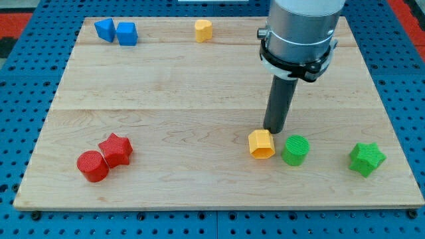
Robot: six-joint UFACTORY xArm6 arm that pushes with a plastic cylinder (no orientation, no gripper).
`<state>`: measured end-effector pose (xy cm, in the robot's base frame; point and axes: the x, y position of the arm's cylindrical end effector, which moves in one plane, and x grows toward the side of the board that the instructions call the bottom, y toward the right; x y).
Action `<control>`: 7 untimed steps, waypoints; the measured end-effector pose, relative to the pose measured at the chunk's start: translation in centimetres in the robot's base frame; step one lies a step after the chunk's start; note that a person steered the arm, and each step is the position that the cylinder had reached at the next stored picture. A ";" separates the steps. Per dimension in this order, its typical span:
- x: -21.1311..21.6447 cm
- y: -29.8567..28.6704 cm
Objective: Place the hexagon left to the green circle
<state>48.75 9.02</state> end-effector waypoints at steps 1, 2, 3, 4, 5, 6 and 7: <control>0.1 -0.6; -0.4 -2.1; -9.3 -1.8; -16.2 -1.8; -23.1 -0.5; -29.6 -0.7; -29.5 -4.9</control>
